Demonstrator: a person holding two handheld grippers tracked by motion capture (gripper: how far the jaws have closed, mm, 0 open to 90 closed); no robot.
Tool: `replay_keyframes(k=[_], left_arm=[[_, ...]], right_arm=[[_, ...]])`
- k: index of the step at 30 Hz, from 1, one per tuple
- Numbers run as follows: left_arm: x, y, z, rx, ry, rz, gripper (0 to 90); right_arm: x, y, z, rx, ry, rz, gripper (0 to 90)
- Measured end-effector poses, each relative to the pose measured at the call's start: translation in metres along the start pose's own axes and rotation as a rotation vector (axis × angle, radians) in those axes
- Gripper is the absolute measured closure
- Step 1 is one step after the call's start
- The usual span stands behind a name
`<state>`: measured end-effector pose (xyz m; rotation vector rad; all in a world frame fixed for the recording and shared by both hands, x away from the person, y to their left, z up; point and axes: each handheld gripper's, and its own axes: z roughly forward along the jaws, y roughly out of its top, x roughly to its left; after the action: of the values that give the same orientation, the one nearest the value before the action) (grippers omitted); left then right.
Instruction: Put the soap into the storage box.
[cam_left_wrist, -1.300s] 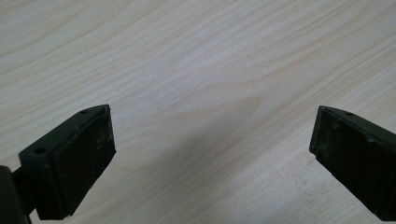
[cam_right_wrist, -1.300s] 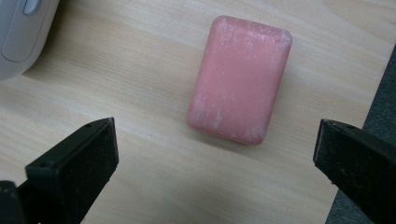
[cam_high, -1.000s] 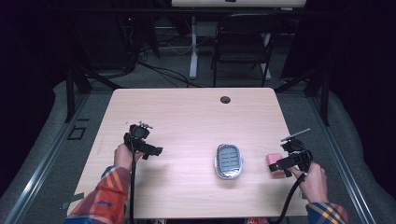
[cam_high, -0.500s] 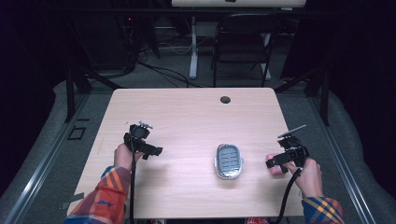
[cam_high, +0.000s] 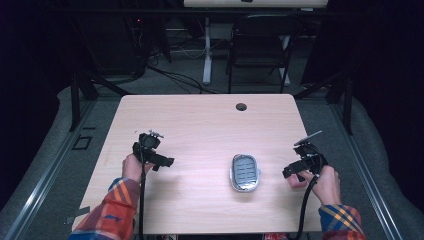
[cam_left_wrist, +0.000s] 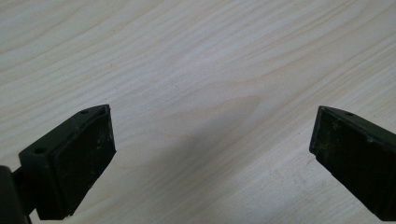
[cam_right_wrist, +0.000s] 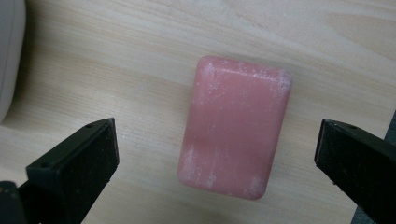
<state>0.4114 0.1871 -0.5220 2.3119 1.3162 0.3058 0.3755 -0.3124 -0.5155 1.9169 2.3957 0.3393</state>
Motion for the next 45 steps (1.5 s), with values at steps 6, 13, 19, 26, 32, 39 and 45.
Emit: replay_keyframes(k=[6, 13, 19, 26, 32, 39, 45], left_arm=[[0.0, 0.0, 0.0, 0.002, 0.0, 0.0, 0.1], [0.0, 0.0, 0.0, 0.002, 0.0, 0.0, 0.0], [0.0, 0.0, 0.0, 0.007, -0.004, 0.003, 0.1], [-0.001, 0.0, 0.0, 0.011, -0.004, 0.005, 0.1], [-0.001, 0.0, 0.0, 0.011, -0.004, 0.005, 0.1], [-0.001, 0.0, 0.0, 0.012, -0.004, 0.005, 0.1], [-0.001, 0.0, 0.0, 0.012, -0.005, 0.004, 0.1]], right_arm=[[-0.002, 0.004, 0.007, 0.031, -0.002, 0.01, 0.0], [-0.004, 0.008, 0.012, 0.051, -0.01, 0.023, 8.0], [-0.006, 0.01, 0.016, 0.079, -0.013, 0.024, 13.2], [-0.006, 0.013, 0.022, 0.086, -0.014, 0.054, 17.2], [-0.005, 0.015, 0.025, 0.092, -0.019, 0.063, 21.3], [-0.005, 0.015, 0.027, 0.101, -0.02, 0.068, 25.8], [-0.007, 0.015, 0.028, 0.126, -0.018, 0.068, 29.6]])
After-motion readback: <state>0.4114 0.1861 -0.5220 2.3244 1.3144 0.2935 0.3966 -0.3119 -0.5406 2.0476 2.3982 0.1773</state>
